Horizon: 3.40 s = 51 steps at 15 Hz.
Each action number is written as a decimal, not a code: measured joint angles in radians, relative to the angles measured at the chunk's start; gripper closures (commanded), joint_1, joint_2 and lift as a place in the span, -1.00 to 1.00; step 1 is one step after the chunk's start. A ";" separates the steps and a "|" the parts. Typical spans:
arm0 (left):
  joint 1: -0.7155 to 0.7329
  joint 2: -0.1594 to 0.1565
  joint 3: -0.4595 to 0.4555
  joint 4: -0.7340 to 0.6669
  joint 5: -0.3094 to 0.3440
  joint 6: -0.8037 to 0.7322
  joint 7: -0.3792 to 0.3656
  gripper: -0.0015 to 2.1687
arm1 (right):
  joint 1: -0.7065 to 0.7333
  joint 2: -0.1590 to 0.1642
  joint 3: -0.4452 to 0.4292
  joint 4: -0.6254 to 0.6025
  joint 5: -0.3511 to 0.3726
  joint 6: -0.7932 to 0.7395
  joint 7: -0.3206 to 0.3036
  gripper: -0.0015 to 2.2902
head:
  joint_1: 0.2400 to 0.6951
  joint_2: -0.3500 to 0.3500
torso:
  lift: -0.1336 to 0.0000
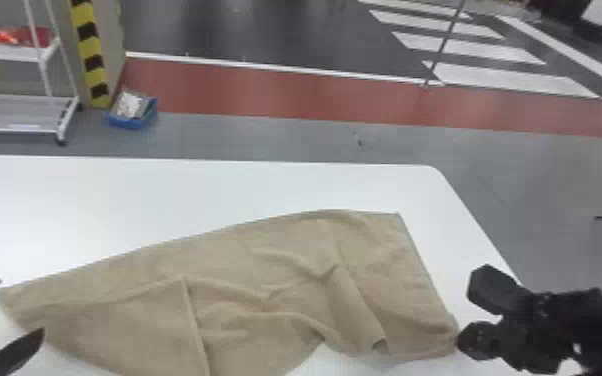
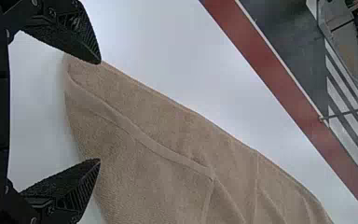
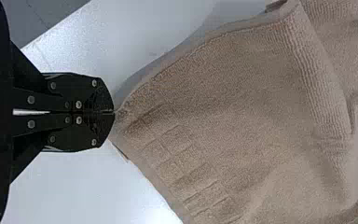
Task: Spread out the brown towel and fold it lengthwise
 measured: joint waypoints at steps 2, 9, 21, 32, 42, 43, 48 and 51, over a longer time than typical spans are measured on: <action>-0.002 0.084 -0.006 0.000 0.047 -0.006 0.075 -0.86 | -0.001 0.033 -0.003 -0.003 0.030 0.032 0.001 0.18 | 1.00 -0.57 | -0.86; -0.202 0.151 -0.086 0.056 0.305 0.083 -0.199 -0.81 | 0.007 0.133 -0.007 -0.016 0.115 0.096 0.002 0.18 | 1.00 -0.86 | -0.86; -0.529 -0.083 -0.268 0.466 0.218 0.082 -0.398 -0.79 | 0.045 0.171 -0.047 -0.054 0.132 0.119 0.003 0.18 | 1.00 -1.00 | -0.86; -0.617 -0.122 -0.345 0.583 0.138 0.181 -0.476 0.10 | 0.037 0.171 -0.049 -0.049 0.126 0.116 0.003 0.18 | 1.00 -1.00 | -0.86; -0.589 -0.095 -0.072 0.494 0.309 0.125 -0.529 0.36 | -0.002 0.181 -0.070 -0.061 0.111 0.172 -0.068 0.18 | 1.00 -0.92 | -0.86; -0.616 -0.100 -0.065 0.524 0.324 0.094 -0.522 0.36 | -0.020 0.181 -0.075 -0.065 0.104 0.185 -0.075 0.18 | 1.00 -0.90 | -0.86; -0.888 -0.223 -0.121 0.846 0.298 -0.103 -0.485 0.36 | -0.177 0.160 -0.064 -0.037 0.087 0.340 -0.208 0.18 | 1.00 -0.93 | -0.86; -1.034 -0.293 -0.157 1.037 0.260 -0.238 -0.450 0.36 | -0.281 0.139 -0.005 0.011 0.073 0.448 -0.357 0.18 | 0.95 -0.97 | -0.86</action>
